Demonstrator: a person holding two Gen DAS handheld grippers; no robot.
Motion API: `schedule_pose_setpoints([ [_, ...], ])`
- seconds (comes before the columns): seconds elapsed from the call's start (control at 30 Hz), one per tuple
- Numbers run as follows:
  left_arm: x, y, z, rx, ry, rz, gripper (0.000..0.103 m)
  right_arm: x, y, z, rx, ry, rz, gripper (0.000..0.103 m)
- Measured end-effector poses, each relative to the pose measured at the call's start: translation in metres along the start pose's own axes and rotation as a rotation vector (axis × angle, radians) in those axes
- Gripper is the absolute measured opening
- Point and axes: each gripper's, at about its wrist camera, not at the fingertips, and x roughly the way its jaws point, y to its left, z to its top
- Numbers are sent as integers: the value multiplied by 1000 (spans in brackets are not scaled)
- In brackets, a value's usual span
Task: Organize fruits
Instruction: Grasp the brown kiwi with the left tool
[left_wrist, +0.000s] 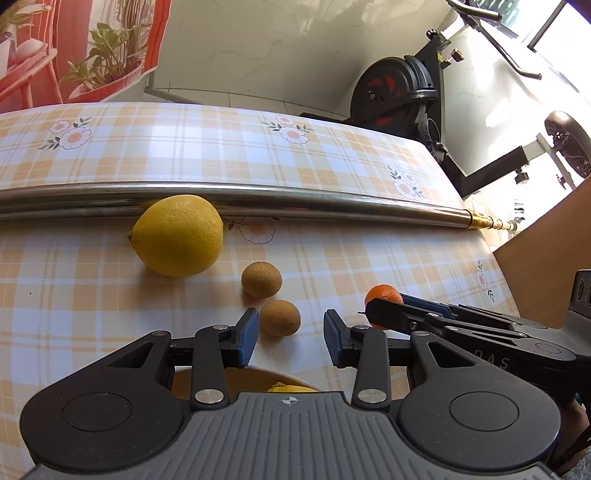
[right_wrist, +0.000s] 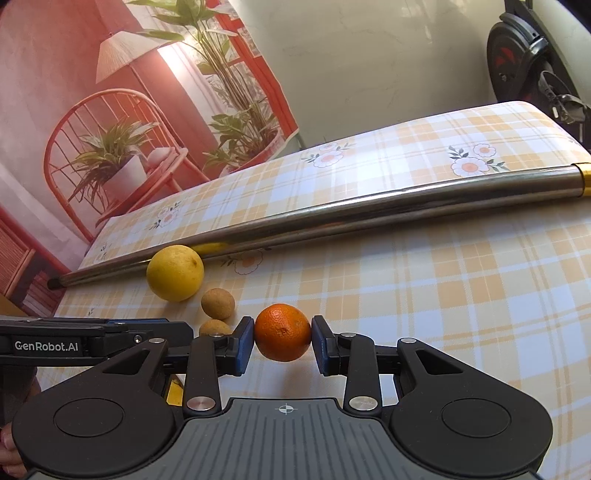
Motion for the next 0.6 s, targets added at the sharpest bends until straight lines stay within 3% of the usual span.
schedule_pose_setpoints([
  [0.5,32,-17,0,46,25,79,37,-23,-15,-4,34,-38,-8,31],
  [0.6,33,-20,0,73,22,95,29,-24,-14,-4,32,-39,-7,31],
])
